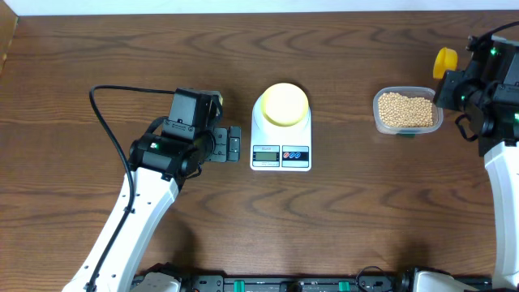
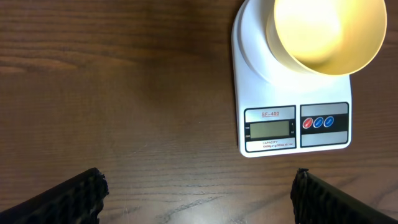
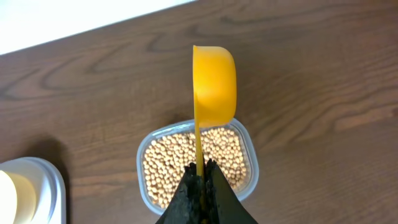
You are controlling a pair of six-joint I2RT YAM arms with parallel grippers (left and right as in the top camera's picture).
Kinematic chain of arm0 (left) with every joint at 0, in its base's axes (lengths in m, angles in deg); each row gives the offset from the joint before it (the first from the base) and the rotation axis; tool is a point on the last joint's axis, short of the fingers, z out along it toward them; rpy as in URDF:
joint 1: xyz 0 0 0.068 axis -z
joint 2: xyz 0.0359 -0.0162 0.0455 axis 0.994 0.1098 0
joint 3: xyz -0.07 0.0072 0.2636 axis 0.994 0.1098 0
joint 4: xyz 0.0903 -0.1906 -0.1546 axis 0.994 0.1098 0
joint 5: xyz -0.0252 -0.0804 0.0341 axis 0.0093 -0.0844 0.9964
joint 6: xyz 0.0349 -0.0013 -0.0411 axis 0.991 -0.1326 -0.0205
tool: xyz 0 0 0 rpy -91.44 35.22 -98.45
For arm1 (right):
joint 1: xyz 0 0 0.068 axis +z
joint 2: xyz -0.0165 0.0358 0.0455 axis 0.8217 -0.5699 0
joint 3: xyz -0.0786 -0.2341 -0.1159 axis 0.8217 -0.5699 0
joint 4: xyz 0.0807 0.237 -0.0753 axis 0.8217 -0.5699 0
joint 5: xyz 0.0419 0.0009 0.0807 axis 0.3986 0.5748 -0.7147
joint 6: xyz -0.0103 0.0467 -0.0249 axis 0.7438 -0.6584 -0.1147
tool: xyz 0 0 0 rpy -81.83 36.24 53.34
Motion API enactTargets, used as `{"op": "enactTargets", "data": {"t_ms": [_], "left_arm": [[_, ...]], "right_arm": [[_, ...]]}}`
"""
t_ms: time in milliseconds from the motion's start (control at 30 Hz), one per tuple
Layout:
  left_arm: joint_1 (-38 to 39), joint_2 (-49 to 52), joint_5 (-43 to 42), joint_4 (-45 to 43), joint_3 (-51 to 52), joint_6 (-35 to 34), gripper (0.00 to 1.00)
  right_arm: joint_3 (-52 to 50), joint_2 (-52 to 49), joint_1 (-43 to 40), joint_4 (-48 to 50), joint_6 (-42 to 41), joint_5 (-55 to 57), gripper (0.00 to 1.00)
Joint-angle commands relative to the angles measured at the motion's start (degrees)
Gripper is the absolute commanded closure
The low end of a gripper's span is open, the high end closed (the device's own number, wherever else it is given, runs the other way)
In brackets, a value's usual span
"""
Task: Scoop item into bowl and weigh 50g on scale
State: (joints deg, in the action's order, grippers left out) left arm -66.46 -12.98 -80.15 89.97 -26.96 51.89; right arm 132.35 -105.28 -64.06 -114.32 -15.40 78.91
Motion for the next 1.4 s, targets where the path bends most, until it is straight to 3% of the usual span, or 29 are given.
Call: {"op": "enactTargets", "data": {"t_ms": [0,233,367,533,733,800,1100,1133,1167,1200,1267,1300,1367], "left_arm": [[-0.28,0.09,0.74,0.17,0.74,0.52,0.03],[-0.31,0.09,0.74,0.17,0.74,0.52,0.03],[-0.31,0.09,0.74,0.17,0.74,0.52,0.03],[-0.28,0.09,0.74,0.17,0.74,0.52,0.03],[-0.28,0.09,0.42,-1.03,0.74,-0.31,0.03],[-0.28,0.09,-7.06,-2.14,0.72,-6.54,0.03],[0.00,0.15,-17.94,-3.23,0.81,-10.05,0.03],[0.20,0.15,-17.94,-3.02,0.85,-10.08,0.06],[0.59,0.26,-17.92,-2.99,0.96,-10.08,0.34],[1.01,0.44,-17.68,-3.06,1.01,-10.08,0.49],[1.86,0.94,-17.03,-3.30,1.01,-10.10,0.53],[2.51,1.40,-16.04,-3.50,1.01,-10.21,0.60],[3.87,2.25,-13.57,-3.50,1.01,-10.32,0.92]], "right_arm": [[0.87,0.09,-0.50,3.80,-0.94,-3.08,0.99],[0.87,0.09,-0.48,14.95,-0.92,-7.23,0.99],[0.87,0.09,-0.50,15.45,-0.57,-7.54,0.99],[0.87,0.09,-0.48,15.98,6.71,-7.54,0.99],[0.87,0.11,-0.48,14.58,6.69,-8.52,0.99],[0.87,0.17,-0.48,12.70,6.62,-13.25,0.99],[0.87,0.17,-0.48,4.72,6.62,-21.24,0.99],[0.87,0.17,-0.48,4.63,6.62,-21.24,0.99],[0.87,0.17,-0.48,4.57,6.62,-21.27,0.99],[0.87,0.17,-0.48,4.74,6.62,-21.24,0.99],[0.87,0.17,-0.48,5.18,6.62,-21.24,0.99],[0.87,0.17,-0.48,5.42,6.62,-21.24,0.99],[0.87,0.17,-0.48,5.49,6.62,-21.24,0.99]]}}
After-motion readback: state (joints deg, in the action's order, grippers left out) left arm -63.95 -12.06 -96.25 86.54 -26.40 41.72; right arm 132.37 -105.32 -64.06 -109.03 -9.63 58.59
